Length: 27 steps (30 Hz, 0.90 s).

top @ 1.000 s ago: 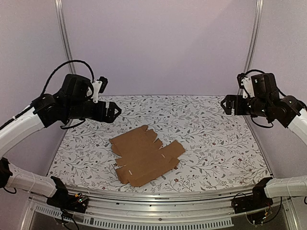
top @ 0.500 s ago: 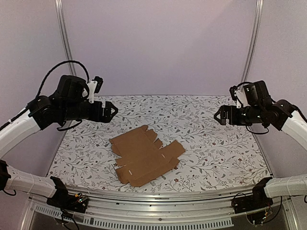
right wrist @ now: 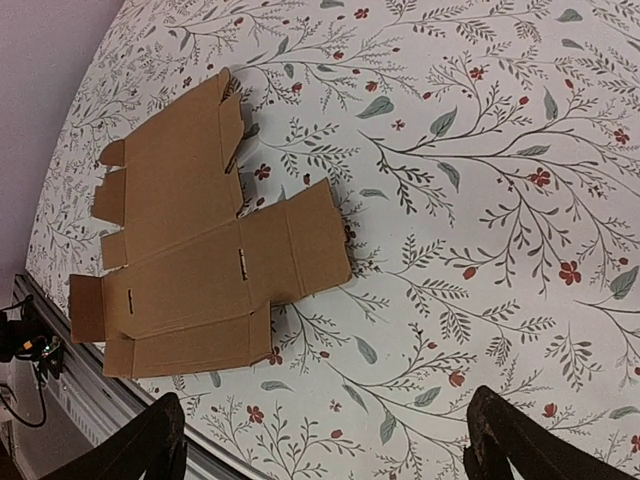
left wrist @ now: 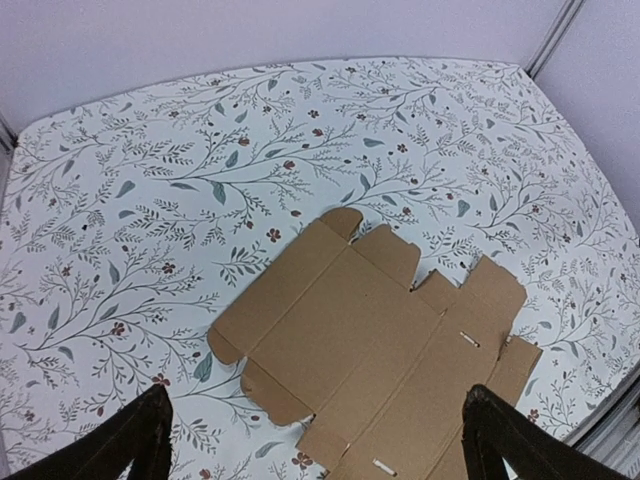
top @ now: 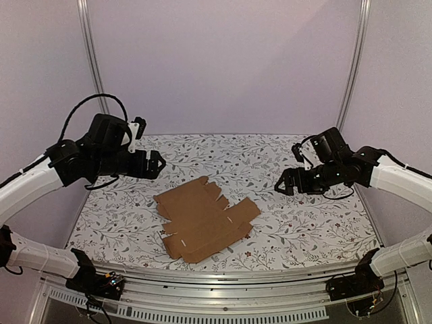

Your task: Fold the paper box

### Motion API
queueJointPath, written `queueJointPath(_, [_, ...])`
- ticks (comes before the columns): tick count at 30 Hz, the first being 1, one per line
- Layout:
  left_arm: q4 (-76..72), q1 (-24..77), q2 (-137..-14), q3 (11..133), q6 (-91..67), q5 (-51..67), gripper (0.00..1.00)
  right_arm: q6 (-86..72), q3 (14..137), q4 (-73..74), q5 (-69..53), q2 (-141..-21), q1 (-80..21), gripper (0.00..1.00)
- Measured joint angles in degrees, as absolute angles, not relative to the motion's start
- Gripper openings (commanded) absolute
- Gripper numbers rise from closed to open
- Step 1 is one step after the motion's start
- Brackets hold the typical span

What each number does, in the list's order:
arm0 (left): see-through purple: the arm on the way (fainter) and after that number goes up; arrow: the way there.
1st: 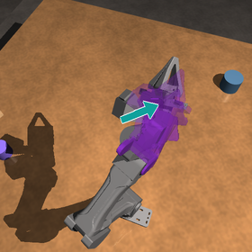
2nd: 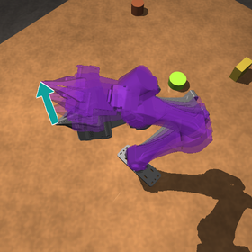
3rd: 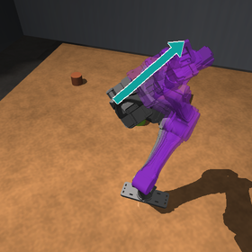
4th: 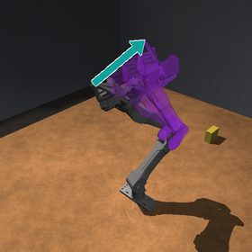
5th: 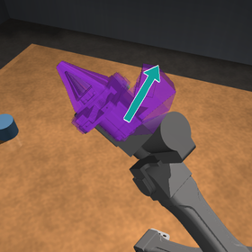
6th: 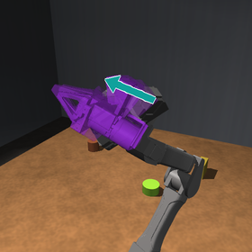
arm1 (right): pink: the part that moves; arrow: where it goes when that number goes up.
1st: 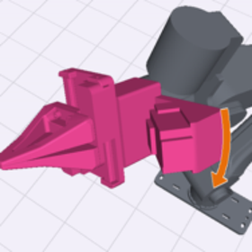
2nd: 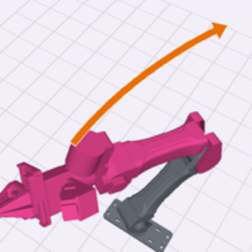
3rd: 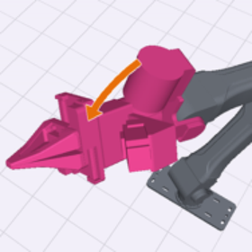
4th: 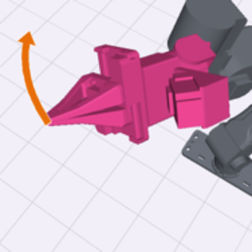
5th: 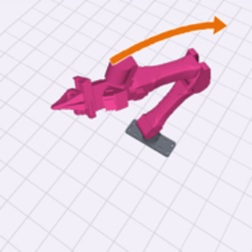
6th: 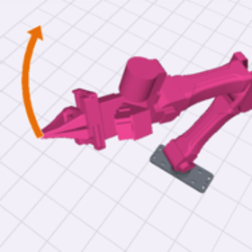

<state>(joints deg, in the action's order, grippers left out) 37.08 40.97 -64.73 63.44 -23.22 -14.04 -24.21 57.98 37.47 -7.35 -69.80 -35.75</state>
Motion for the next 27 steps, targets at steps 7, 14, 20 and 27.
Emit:
queueJointPath(7, [36.97, 40.97, -64.34, 62.67, -23.75, -14.22, 1.00, -28.84, 57.98, 32.95, -9.50, -79.85, -41.08, 0.87])
queueJointPath(14, [37.30, 40.95, -61.69, 61.95, -23.99, -14.46, 0.99, -33.78, 58.02, 27.38, -12.60, -89.12, -44.71, 0.73])
queueJointPath(20, [37.80, 40.93, -59.51, 61.23, -24.53, -14.35, 0.99, -38.26, 58.00, 22.31, -15.14, -94.87, -46.13, 0.64])
queueJointPath(27, [38.57, 40.93, -57.10, 60.07, -25.63, -13.91, 1.00, -42.15, 57.91, 19.07, -16.97, -99.59, -46.94, 0.55])
